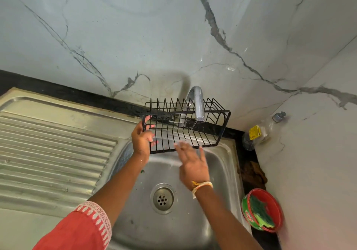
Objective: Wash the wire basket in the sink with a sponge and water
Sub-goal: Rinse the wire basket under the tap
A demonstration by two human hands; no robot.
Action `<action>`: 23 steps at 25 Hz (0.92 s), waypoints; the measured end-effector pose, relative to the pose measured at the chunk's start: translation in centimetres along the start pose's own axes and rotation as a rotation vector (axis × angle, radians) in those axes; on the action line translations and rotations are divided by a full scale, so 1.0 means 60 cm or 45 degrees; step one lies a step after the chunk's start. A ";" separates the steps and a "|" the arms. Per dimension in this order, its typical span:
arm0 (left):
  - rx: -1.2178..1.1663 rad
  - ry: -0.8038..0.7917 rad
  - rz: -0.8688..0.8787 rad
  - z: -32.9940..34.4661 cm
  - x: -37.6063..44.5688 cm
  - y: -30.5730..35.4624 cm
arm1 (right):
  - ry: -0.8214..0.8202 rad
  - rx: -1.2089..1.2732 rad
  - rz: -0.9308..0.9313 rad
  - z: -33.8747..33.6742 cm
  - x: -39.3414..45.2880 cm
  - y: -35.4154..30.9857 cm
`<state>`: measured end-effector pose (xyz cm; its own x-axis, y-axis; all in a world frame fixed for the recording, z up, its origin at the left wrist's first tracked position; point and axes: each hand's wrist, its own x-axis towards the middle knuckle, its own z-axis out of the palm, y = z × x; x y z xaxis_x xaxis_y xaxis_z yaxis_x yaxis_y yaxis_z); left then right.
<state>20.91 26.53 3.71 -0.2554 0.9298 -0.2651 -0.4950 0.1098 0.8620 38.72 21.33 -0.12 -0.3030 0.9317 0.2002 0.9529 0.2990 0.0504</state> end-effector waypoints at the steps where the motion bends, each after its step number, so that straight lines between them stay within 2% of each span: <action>1: 0.042 -0.010 0.010 -0.003 0.001 0.010 | 0.025 -0.023 0.110 0.001 -0.001 0.029; 4: 0.189 0.013 0.016 -0.011 0.005 0.040 | 0.007 -0.007 0.348 -0.002 0.004 0.065; 10: 0.582 0.281 -0.039 -0.013 0.007 0.121 | -0.171 0.538 0.308 0.005 0.011 0.016; 11: 0.630 0.303 -0.036 -0.009 0.001 0.131 | -0.129 0.658 0.381 0.004 0.013 0.008; 15: 0.701 0.297 -0.043 -0.002 -0.001 0.141 | 0.267 1.271 1.035 -0.011 0.041 -0.027; 17: 0.684 0.280 -0.046 -0.007 0.005 0.143 | 0.483 1.284 1.227 -0.033 0.056 -0.039; 18: 0.684 0.265 -0.038 -0.013 0.006 0.147 | 0.513 1.218 1.266 -0.037 0.064 -0.037; 20: 0.726 0.210 -0.064 -0.023 -0.002 0.162 | 0.362 1.100 1.239 -0.033 0.077 -0.028; 21: 0.747 0.177 -0.085 -0.027 -0.009 0.169 | 0.249 1.183 1.225 -0.028 0.081 -0.024; 23: 0.742 0.154 -0.157 -0.024 -0.011 0.186 | 0.024 1.642 1.320 -0.027 0.092 -0.016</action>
<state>14.37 26.61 12.88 -0.3344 0.8552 -0.3959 0.0006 0.4203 0.9074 36.14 25.83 2.53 0.4233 0.8314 -0.3600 0.0963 -0.4365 -0.8945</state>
